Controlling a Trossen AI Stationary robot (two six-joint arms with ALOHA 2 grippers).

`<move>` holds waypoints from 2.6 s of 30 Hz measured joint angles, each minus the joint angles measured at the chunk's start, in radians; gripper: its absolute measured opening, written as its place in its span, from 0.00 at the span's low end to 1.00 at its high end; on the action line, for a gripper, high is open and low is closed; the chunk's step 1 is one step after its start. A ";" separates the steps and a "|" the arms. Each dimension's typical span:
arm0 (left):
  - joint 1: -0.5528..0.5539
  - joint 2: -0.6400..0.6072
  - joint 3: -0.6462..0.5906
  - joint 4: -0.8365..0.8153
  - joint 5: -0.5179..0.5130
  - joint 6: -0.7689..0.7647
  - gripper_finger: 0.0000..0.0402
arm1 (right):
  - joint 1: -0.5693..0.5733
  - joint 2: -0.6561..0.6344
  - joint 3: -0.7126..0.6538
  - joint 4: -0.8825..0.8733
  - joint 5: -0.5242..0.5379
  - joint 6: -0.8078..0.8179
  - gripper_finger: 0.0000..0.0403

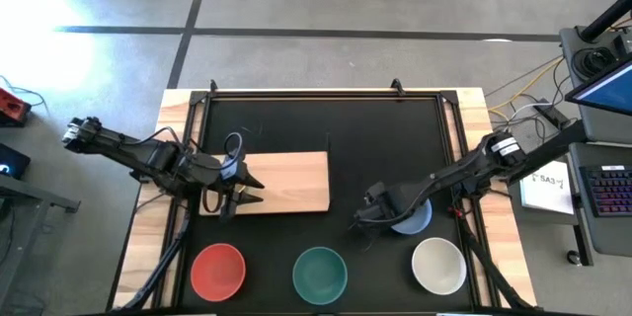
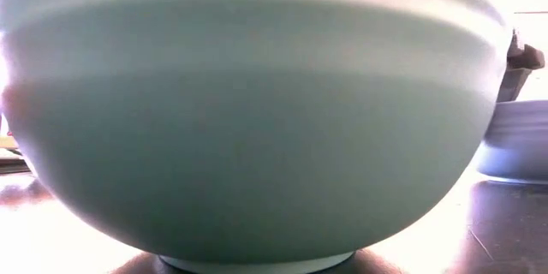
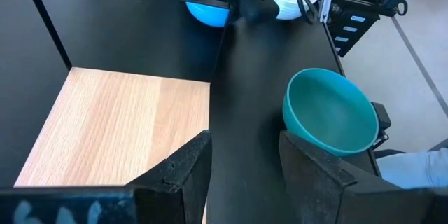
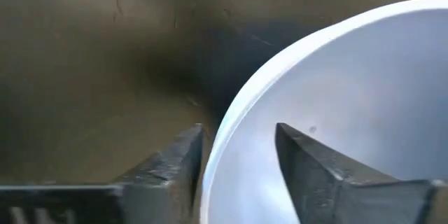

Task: Place and stack bowls onto a shelf
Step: Put the large light blue bowl on the shelf

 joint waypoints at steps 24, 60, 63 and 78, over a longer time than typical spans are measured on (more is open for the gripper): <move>0.000 0.000 0.000 0.025 0.067 0.257 0.37 | 0.003 -0.204 0.058 0.201 -0.380 -0.489 0.02; 0.000 0.260 0.000 0.614 0.632 0.686 0.37 | -0.141 0.232 0.876 0.039 -0.702 -1.975 0.02; 0.000 0.288 0.000 0.627 0.652 0.673 0.37 | -0.164 0.269 0.926 -0.016 -0.718 -2.005 0.02; 0.023 0.374 0.000 0.663 0.677 0.596 0.03 | -0.182 0.320 1.023 -0.141 -0.723 -1.999 0.04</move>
